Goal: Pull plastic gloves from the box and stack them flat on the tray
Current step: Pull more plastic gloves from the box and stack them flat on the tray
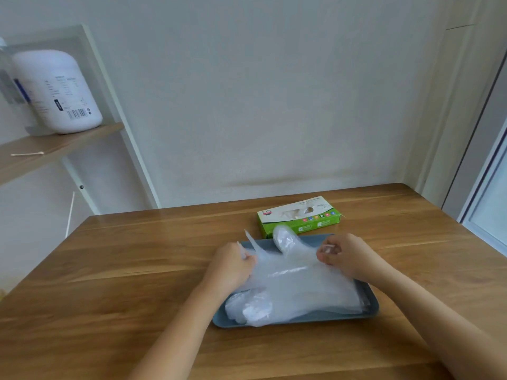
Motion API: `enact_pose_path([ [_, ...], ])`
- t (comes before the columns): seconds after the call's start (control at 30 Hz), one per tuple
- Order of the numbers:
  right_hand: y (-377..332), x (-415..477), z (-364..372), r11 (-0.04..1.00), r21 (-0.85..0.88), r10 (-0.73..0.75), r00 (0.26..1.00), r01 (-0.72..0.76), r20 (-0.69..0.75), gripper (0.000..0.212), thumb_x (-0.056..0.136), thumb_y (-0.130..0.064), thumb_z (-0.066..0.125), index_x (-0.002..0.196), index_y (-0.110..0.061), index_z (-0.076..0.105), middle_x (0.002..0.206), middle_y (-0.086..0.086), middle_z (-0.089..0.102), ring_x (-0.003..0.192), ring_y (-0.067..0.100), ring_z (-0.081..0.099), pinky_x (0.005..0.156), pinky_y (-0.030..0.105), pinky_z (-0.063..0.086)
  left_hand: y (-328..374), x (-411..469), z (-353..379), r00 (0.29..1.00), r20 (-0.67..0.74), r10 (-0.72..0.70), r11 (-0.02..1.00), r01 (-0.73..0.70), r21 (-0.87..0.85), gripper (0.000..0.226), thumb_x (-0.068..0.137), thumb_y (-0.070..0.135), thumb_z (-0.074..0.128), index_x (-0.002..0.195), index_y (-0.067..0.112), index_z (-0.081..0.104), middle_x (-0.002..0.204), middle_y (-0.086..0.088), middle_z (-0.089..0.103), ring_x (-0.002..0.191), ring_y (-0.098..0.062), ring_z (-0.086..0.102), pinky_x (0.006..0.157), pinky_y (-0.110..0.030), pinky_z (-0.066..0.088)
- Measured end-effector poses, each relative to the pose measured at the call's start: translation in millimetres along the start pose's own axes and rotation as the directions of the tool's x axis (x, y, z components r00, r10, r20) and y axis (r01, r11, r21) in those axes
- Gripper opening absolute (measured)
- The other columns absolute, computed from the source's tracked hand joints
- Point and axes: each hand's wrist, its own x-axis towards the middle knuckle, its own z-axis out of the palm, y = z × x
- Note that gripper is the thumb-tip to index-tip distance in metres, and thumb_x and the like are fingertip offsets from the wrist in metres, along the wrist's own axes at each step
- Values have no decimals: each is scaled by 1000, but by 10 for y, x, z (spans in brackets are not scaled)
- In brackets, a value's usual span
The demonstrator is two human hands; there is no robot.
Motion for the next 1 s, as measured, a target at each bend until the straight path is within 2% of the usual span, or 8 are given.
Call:
enact_pose_path([
  [0.17, -8, -32, 7, 998, -15, -58, 997, 57, -50, 11, 89, -26, 62, 95, -21, 70, 90, -2, 68, 82, 15, 61, 70, 28, 48, -36, -84, -134, 972, -233, -19, 921, 108, 374, 29, 98, 33, 49, 117, 10, 51, 107, -3, 65, 94, -19, 61, 71, -28, 46],
  [0.3, 9, -51, 31, 997, -5, -72, 994, 72, -81, 10, 90, -24, 61, 93, -19, 69, 86, -2, 69, 80, 15, 62, 70, 30, 50, 167, -191, -116, 898, -336, 285, 950, -217, 225, 32, 99, 28, 49, 129, 18, 48, 127, 3, 52, 117, -14, 50, 93, -26, 42],
  [0.4, 17, -37, 45, 997, -19, -78, 993, 77, -87, 10, 91, -26, 60, 95, -21, 67, 88, -2, 68, 79, 12, 60, 70, 28, 49, 367, -201, 116, 892, -159, 423, 906, -420, 57, 28, 99, 26, 50, 125, 21, 56, 123, 6, 57, 115, -8, 53, 96, -22, 41],
  [0.53, 46, -23, 80, 997, -40, -71, 993, 68, -91, 23, 89, -32, 63, 110, -22, 64, 97, -4, 67, 83, 11, 59, 71, 24, 47, 418, -130, 419, 908, 145, 394, 911, -407, 74, 44, 103, 31, 41, 144, 17, 41, 147, -1, 45, 134, -15, 42, 108, -27, 31],
  [0.67, 54, -67, 59, 964, -138, -253, 942, 227, -222, 48, 87, -39, 65, 130, -24, 51, 131, -8, 51, 118, 12, 50, 92, 21, 37, 232, -52, 544, 878, 322, 354, 887, -424, 183, 55, 104, 36, 33, 154, 16, 19, 162, 0, 12, 148, -12, 9, 119, -34, 4],
  [0.83, -52, -154, 196, 852, -100, -485, 848, 513, 213, 47, 99, -17, 43, 145, -26, 37, 151, -12, 32, 135, 3, 35, 109, 11, 23, 144, -68, 675, 878, 286, 384, 855, -455, 248, 58, 104, 42, 25, 155, 19, 9, 163, 5, 2, 149, -9, -4, 121, -38, -5],
  [0.9, -37, -160, 223, 862, -159, -398, 837, 482, 376, 58, 100, -43, 36, 152, -29, 13, 156, -18, 7, 141, -2, 12, 119, 23, 10, 133, -85, 691, 885, 286, 367, 844, -446, 297, 60, 104, 43, 22, 156, 19, 3, 163, 5, -3, 148, -8, -8, 121, -39, -7],
  [1.0, 20, -139, 136, 820, -349, -274, 846, 454, 458, 97, 71, -82, 13, 152, -31, -1, 157, -14, -9, 143, 2, -8, 116, 26, -3, 104, -82, 653, 910, 310, 276, 869, -374, 325, 71, 101, 54, 23, 154, 18, -8, 162, 5, -14, 147, -8, -14, 120, -41, -11],
])
